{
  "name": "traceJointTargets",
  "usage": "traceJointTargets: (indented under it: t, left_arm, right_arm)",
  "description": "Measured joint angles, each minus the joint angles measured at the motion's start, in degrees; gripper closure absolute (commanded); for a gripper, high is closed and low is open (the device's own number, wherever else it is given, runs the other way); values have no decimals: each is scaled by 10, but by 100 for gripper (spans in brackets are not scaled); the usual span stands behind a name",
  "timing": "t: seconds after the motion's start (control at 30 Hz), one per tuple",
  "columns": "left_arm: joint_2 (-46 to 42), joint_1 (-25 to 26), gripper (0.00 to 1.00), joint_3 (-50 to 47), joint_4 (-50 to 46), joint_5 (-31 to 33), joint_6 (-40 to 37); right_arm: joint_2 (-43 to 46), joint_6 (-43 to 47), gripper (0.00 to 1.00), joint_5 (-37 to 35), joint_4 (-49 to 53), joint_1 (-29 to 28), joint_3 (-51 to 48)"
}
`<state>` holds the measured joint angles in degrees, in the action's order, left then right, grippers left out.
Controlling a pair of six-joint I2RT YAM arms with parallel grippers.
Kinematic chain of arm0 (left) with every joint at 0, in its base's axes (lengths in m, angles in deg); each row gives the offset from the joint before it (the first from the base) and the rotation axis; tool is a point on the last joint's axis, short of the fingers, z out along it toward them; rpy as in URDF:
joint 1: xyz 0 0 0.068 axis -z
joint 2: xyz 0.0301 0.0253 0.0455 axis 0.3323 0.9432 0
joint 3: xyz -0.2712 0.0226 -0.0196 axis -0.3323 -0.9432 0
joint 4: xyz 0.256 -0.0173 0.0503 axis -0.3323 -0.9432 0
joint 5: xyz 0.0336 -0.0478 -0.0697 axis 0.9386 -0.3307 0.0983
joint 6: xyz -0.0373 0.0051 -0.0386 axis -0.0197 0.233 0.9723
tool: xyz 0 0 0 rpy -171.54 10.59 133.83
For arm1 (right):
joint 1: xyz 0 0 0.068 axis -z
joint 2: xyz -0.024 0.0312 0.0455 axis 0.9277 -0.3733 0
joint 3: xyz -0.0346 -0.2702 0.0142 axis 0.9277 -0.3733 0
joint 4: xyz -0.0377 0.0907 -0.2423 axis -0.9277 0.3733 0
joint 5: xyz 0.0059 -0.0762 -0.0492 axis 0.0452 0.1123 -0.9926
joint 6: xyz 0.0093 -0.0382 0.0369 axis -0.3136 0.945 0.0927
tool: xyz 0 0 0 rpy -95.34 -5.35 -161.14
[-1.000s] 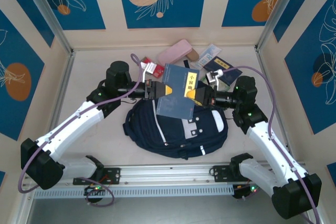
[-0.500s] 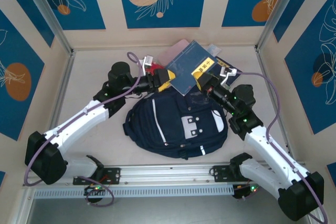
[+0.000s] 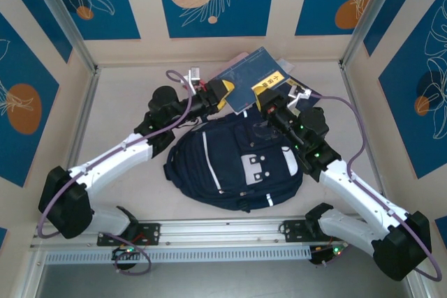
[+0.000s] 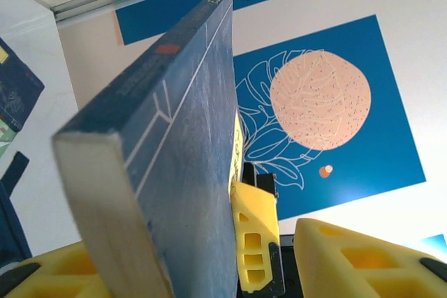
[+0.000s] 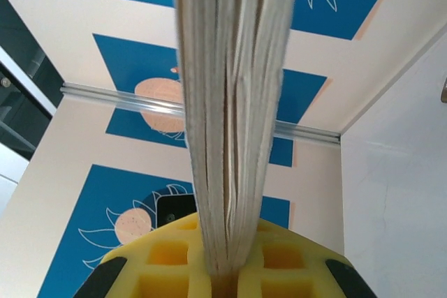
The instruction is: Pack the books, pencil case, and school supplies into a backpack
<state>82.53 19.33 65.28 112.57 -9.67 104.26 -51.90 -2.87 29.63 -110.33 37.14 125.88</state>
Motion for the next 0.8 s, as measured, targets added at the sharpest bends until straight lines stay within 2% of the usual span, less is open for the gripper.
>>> traceJointTargets:
  t: [0.17,0.5,0.6,0.67,0.8]
  left_arm:
    - [21,7,62,0,19,13,4]
    - [28,13,100,2,16,32,-10]
    - [25,18,100,2,13,36,-14]
    - [19,18,100,2,3,37,-19]
    - [9,19,100,4,-26,37,-34]
  right_arm:
    - [-2,-14,100,-4,0,-9,0]
    - [16,-17,100,-30,23,-26,-10]
    - [26,-17,100,-36,29,-31,-14]
    - [27,-17,95,-42,30,-38,-16]
    - [33,-21,71,-53,35,-47,-22]
